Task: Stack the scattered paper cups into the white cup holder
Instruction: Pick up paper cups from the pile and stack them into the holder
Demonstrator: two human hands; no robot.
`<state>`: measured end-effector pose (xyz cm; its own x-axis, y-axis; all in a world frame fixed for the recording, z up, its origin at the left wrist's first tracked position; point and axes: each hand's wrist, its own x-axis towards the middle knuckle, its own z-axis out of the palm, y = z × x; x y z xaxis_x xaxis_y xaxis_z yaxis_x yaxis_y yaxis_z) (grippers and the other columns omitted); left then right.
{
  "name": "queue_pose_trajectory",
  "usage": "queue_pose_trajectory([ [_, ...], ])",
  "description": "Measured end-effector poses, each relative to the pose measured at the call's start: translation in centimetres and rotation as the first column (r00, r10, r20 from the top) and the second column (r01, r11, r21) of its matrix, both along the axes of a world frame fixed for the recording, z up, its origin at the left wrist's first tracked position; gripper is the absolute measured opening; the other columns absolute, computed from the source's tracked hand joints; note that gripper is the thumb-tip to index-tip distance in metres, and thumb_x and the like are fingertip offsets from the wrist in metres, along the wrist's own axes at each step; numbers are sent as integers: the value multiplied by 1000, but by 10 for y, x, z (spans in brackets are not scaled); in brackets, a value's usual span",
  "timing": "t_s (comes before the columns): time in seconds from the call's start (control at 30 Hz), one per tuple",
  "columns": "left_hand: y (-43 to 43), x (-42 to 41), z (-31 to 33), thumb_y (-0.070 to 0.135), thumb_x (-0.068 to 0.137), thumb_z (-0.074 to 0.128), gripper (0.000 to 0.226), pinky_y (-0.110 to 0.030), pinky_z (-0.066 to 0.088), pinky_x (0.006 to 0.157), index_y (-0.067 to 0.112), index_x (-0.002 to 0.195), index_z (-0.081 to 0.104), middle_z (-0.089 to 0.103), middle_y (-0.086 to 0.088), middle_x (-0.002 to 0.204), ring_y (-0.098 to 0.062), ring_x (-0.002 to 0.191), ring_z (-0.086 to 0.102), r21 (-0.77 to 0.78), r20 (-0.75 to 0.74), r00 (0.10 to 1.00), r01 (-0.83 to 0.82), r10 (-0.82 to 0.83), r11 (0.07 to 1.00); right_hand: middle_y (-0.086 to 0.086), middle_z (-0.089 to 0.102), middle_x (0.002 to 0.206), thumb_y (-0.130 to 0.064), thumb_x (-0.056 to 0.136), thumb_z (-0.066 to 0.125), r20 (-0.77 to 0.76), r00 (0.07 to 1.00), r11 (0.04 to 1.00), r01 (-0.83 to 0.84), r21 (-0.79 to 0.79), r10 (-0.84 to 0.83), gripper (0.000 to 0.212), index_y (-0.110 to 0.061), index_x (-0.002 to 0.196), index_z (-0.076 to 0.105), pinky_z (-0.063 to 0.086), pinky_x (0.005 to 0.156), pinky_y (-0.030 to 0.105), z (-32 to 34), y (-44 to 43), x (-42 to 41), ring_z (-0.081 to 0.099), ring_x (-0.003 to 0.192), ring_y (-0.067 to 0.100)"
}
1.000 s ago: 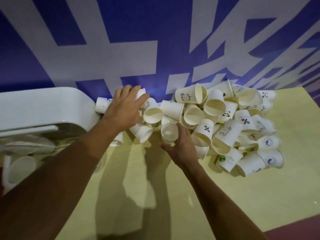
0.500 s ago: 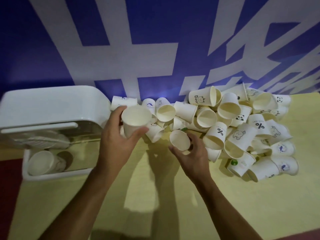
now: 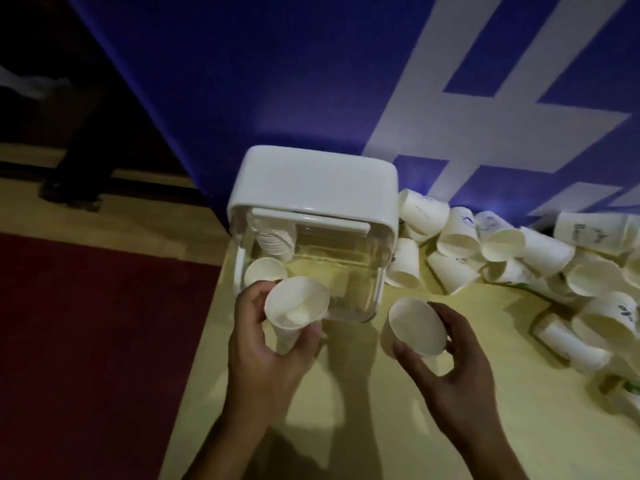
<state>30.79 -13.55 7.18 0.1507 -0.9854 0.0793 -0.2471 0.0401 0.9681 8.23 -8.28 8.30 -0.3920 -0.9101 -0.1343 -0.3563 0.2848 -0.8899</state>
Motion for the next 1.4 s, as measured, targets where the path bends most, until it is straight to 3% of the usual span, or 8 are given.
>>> queue_pose_trajectory([
  [0.17, -15, 61, -11, 40, 71, 82, 65, -47, 56, 93, 29, 130, 59, 67, 7, 126, -23, 118, 64, 0, -5, 999, -46, 46, 999, -32, 62, 121, -57, 66, 90, -4, 999, 999, -54, 2, 54, 65, -46, 120, 58, 46, 78, 21, -6, -12, 55, 58, 105, -9],
  [0.37, -30, 91, -20, 36, 68, 88, 65, -59, 54, 92, 36, 126, 57, 68, 5, 123, -24, 113, 67, -5, -30, 999, -11, 10, 1000, -25, 65, 127, -41, 71, 93, -20, 995, 995, -96, 8, 96, 62, -42, 123, 59, 44, 83, 8, -10, -22, 87, 58, 112, -4],
  [0.6, -44, 91, -18, 45, 75, 84, 62, -23, 53, 93, 36, 130, 59, 68, 16, 124, -15, 118, 66, 17, -44, 998, 48, -47, 999, -26, 66, 123, -45, 70, 90, -49, 994, 995, -98, 8, 98, 59, -40, 121, 62, 42, 82, 4, -9, -30, 95, 60, 109, -2],
  [0.77, -63, 83, -20, 25, 74, 90, 64, -16, 50, 87, 30, 129, 58, 66, 17, 122, -13, 114, 65, -5, -26, 996, 85, -85, 996, -30, 66, 119, -33, 71, 95, -42, 995, 996, -91, 12, 91, 58, -42, 118, 62, 43, 81, 4, -12, -32, 96, 60, 106, -4],
  [0.87, -74, 78, -24, 19, 71, 97, 68, -12, 48, 84, 31, 126, 58, 66, 19, 120, -7, 112, 64, 17, -5, 994, 108, -108, 994, -29, 66, 120, -43, 70, 91, -24, 996, 997, -82, 12, 82, 56, -42, 118, 62, 43, 80, 4, -12, -34, 97, 60, 107, -3],
  [1.03, -81, 74, -41, 12, 71, 96, 77, -3, 45, 84, 46, 125, 53, 60, 42, 119, 13, 112, 58, 48, 73, 983, 165, -168, 985, -29, 66, 120, -48, 71, 90, -15, 997, 997, -73, 9, 73, 54, -43, 117, 62, 43, 80, 4, -11, -37, 97, 60, 108, -2],
  [1.17, -84, 76, -63, 30, 73, 95, 71, -17, 51, 91, 42, 132, 58, 61, 26, 129, 1, 121, 58, 109, 160, 963, 200, -216, 974, -31, 66, 119, -50, 69, 88, -8, 998, 998, -66, 7, 66, 54, -46, 116, 61, 44, 81, 10, -10, -40, 96, 61, 108, -1],
  [1.4, -89, 81, -85, 55, 84, 74, 79, -45, 57, 98, 28, 153, 47, 54, 4, 149, -16, 133, 54, 150, 337, 891, 267, -303, 952, -34, 66, 117, -49, 66, 85, 3, 998, 998, -64, -20, 65, 57, -46, 117, 60, 43, 83, 3, -12, -48, 99, 61, 109, -5],
])
